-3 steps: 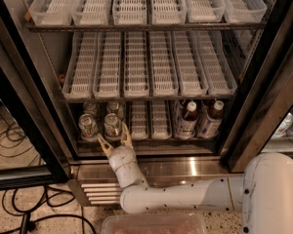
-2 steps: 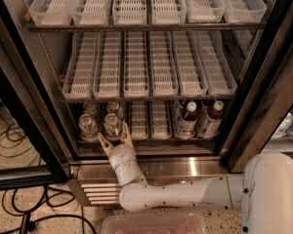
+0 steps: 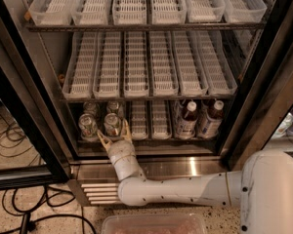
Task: Pick 7up can from bottom shelf of fridge
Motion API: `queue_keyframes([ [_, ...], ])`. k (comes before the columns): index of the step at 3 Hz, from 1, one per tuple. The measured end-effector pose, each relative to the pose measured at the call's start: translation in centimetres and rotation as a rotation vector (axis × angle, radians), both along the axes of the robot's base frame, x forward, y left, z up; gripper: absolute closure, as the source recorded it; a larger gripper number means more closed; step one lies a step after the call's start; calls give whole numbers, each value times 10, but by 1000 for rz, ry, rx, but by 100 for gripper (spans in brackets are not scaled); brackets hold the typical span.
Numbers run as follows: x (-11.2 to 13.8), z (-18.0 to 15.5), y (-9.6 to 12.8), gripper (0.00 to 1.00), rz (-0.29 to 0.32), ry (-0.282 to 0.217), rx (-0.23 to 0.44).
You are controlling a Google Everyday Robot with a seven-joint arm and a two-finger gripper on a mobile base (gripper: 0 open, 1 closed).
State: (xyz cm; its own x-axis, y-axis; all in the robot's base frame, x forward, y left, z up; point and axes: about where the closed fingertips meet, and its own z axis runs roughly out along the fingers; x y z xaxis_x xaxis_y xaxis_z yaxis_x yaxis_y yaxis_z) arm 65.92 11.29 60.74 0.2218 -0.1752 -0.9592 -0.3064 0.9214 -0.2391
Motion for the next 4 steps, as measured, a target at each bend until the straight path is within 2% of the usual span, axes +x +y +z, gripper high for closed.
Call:
queue_keyframes([
  [1, 7, -2, -1, 36, -3, 26, 17],
  [2, 11, -5, -3, 54, -4, 51, 40],
  [4, 13, -6, -3, 98, 2, 67, 60],
])
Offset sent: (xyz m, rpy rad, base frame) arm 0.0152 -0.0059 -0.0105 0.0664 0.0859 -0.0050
